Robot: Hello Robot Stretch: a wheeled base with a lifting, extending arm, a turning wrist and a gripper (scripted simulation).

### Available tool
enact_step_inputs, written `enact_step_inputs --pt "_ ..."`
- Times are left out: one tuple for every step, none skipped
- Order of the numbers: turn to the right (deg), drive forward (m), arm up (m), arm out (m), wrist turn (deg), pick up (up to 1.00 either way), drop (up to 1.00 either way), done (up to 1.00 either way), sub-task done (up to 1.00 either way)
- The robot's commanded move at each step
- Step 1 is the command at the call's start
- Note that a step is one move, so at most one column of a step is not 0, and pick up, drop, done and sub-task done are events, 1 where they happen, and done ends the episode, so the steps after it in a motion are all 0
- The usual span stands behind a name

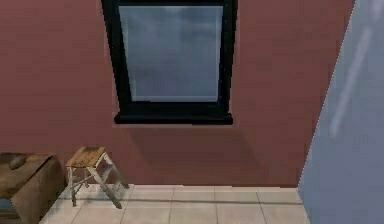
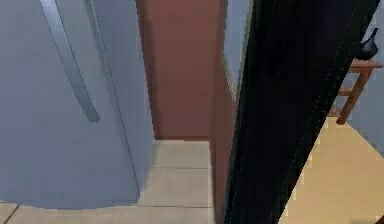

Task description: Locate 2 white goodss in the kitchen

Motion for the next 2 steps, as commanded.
enact_step_inputs --pt "39.0 0.00 0.00 0.00 0.0 0.00 0.00 0.00 0.00" --pt "0.0 0.25 0.00 0.00 0.0 0.00 0.00 0.00 0.00"
